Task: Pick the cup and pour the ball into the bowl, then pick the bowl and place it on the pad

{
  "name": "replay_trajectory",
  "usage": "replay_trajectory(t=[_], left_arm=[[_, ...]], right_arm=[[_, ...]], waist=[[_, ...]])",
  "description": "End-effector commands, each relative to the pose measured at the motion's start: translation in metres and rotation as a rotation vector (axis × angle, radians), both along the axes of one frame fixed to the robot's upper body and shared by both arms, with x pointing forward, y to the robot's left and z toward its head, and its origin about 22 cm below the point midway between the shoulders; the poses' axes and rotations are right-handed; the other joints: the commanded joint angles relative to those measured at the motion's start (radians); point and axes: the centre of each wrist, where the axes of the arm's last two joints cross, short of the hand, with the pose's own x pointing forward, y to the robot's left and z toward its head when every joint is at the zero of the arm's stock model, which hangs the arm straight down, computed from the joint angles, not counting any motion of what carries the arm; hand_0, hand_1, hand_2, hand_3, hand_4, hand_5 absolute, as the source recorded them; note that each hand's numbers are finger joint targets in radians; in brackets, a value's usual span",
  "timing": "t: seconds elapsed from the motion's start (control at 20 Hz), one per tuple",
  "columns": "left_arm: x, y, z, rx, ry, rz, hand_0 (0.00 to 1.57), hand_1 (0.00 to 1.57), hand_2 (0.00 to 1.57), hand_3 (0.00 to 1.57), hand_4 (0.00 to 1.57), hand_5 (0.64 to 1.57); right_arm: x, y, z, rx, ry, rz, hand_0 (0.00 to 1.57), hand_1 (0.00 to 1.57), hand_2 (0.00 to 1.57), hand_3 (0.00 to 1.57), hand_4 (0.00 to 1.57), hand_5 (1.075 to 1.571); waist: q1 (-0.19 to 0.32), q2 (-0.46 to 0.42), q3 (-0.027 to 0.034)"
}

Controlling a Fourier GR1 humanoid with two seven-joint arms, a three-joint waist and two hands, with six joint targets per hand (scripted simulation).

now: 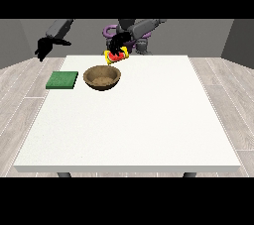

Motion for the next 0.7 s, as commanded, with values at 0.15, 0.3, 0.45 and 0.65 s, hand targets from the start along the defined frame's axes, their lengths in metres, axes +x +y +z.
replay_trajectory(t=[0.15, 0.3, 0.45, 0.65], left_arm=[[0.009, -0.029, 0.048, 0.268, -0.124, -0.026, 0.77, 0.77, 1.57, 1.57, 1.20, 1.416], [0.007, -0.029, 0.054, 0.357, -0.150, -0.076, 1.56, 1.56, 1.57, 1.57, 1.20, 1.451], [0.008, -0.027, 0.050, 0.352, -0.153, -0.033, 1.56, 1.56, 1.57, 1.57, 1.19, 1.467], [0.000, -0.026, 0.049, 0.346, -0.190, -0.079, 1.50, 1.50, 1.57, 1.57, 1.21, 1.457]], right_arm=[[0.005, 0.004, -0.001, 0.001, 0.012, 0.013, 0.00, 0.00, 0.00, 0.24, 0.00, 1.521], [-0.011, -0.005, -0.017, -0.008, 0.055, -0.059, 0.00, 0.00, 0.00, 0.20, 0.00, 1.515], [-0.007, -0.014, -0.004, 0.005, 0.056, -0.017, 0.00, 0.00, 0.00, 0.17, 0.00, 1.516], [-0.017, -0.035, 0.001, 0.023, 0.021, -0.061, 0.00, 0.00, 0.00, 0.26, 0.00, 1.528]], waist=[[-0.002, 0.003, 0.0008], [0.056, -0.035, 0.0004], [0.014, -0.037, -0.0004], [0.065, -0.003, -0.0002]])
